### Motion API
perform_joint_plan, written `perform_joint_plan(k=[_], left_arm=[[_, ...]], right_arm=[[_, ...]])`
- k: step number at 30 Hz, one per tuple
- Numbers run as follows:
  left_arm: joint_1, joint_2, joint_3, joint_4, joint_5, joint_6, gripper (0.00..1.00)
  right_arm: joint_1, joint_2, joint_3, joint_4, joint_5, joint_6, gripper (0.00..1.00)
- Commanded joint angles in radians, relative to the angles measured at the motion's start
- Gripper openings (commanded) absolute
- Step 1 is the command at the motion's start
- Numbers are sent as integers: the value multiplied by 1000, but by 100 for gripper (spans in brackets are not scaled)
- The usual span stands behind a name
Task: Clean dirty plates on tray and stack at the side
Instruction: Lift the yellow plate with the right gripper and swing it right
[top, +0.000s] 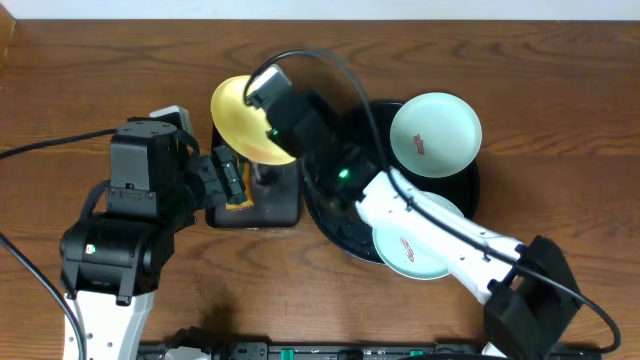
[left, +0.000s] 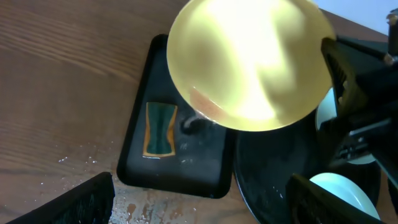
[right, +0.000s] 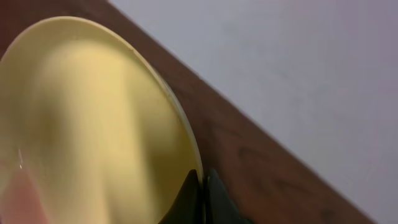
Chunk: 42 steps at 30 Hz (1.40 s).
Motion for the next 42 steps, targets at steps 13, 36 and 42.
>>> perform_joint_plan(k=[13,36,42], left_arm=[[0,5,19,-2,-2,10,89],[0,5,19,-2,-1,10,89],[0,5,19,-2,-1,10,90]], right_arm=[[98,-47,5,117,360,-174,1],[113,-47,5,139,404,-244,1],[113,-47,5,139,404,-244,1]])
